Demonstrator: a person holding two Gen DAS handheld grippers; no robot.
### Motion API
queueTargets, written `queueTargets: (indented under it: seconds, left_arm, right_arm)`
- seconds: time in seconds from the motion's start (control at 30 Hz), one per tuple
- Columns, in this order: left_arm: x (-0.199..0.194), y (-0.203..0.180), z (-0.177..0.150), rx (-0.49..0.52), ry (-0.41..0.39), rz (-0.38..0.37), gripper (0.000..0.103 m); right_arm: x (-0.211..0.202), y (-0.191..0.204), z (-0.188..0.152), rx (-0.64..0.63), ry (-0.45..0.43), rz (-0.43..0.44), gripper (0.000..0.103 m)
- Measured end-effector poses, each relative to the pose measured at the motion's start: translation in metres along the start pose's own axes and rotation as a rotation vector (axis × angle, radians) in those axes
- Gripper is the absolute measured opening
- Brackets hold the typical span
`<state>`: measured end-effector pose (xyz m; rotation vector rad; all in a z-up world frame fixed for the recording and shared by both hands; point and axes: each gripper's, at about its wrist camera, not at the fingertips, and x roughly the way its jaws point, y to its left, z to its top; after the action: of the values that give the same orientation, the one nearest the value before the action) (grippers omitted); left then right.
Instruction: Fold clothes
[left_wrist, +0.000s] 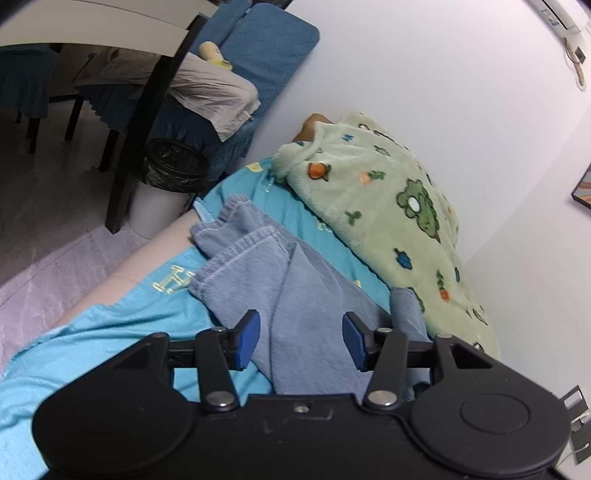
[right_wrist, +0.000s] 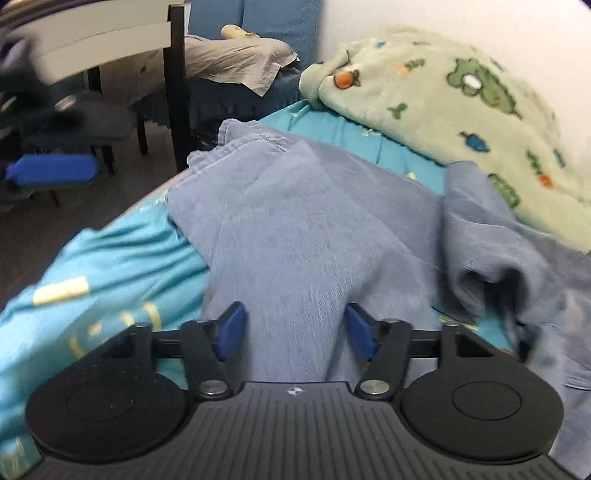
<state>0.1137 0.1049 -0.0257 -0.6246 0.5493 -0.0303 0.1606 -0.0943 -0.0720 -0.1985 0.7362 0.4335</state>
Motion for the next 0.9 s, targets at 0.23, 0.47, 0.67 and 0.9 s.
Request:
queueTargets:
  seconds: [0.23, 0.47, 0.67, 0.9]
  left_arm:
    - [0.005, 0.018, 0.006, -0.119, 0.035, -0.067, 0.047]
    - [0.003, 0.016, 0.005, -0.103, 0.028, -0.046, 0.049]
    - [0.000, 0.027, 0.001, -0.108, 0.026, 0.014, 0.051]
    - [0.016, 0.036, -0.001, -0.145, 0.015, 0.056, 0.051]
  right_arm:
    - [-0.044, -0.004, -0.005, 0.005, -0.031, 0.070, 0.004]
    - [-0.097, 0.000, -0.031, 0.014, 0.005, 0.196, 0.004]
    - [-0.102, -0.003, -0.064, 0.032, 0.049, 0.179, 0.003]
    - [-0.104, -0.039, -0.071, 0.162, 0.045, 0.139, 0.003]
